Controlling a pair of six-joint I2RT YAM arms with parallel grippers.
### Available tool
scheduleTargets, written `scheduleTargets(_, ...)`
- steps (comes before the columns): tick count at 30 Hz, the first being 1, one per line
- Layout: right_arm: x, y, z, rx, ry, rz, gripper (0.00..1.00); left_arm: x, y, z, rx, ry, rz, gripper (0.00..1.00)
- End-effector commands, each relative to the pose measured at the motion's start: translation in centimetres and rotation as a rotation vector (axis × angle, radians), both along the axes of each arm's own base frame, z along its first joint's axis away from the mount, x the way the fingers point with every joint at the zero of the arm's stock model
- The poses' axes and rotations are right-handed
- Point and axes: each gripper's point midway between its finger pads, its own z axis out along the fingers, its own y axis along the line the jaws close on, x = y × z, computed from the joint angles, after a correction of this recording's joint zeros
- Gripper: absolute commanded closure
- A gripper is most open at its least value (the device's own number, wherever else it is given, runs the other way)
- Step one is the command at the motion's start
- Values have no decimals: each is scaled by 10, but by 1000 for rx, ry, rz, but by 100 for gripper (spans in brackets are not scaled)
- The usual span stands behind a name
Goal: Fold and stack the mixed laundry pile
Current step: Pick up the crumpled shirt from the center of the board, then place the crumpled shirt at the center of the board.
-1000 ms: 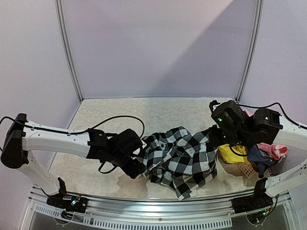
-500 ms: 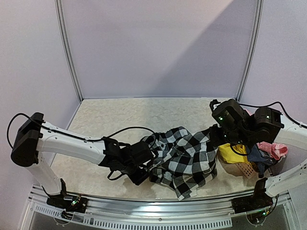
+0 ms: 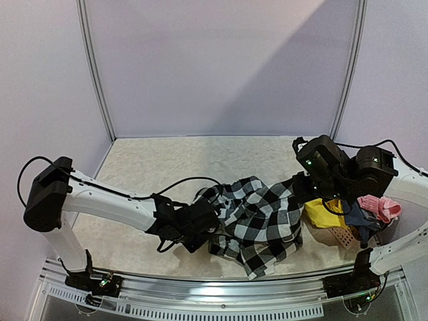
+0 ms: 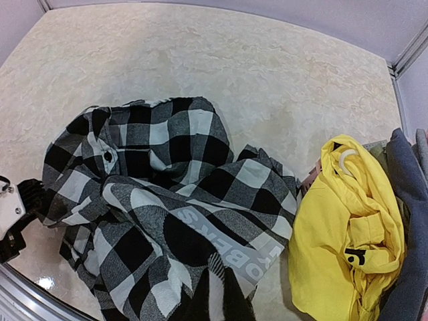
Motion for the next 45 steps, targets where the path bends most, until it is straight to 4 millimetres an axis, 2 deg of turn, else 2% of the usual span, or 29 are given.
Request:
scheduleTargets(1,4,-1,11,14,-21,-14,100,7,13,46,-17,-94,48,100)
scheduleTargets(8,6,-2,16,25,-46,-19,100,8,43,102,-24,-168,79,100)
scheduleTargets(13,6,-3,15,27,-51,-19,100,10,57,133,-21,-209,91,100)
scheduleTargets(18,5,-9,17,33,-64,-30,100,13,60,162,-35,-246,93,100)
scheduleTargets(26,4,-21,37,34,-118,-36,100,23,53,204,-65,-296,90,100)
scheduleTargets(31,4,-24,56,38,-146,-30,100,32,53,233,-69,-335,90,100)
scheduleTargets(37,5,-19,89,82,-197,12,100,43,67,278,-86,-395,106,100)
scheduleTargets(41,4,-8,120,126,-252,91,100,49,81,313,-108,-447,121,100)
scheduleTargets(45,4,1,162,167,-340,165,100,53,96,349,-142,-502,140,100)
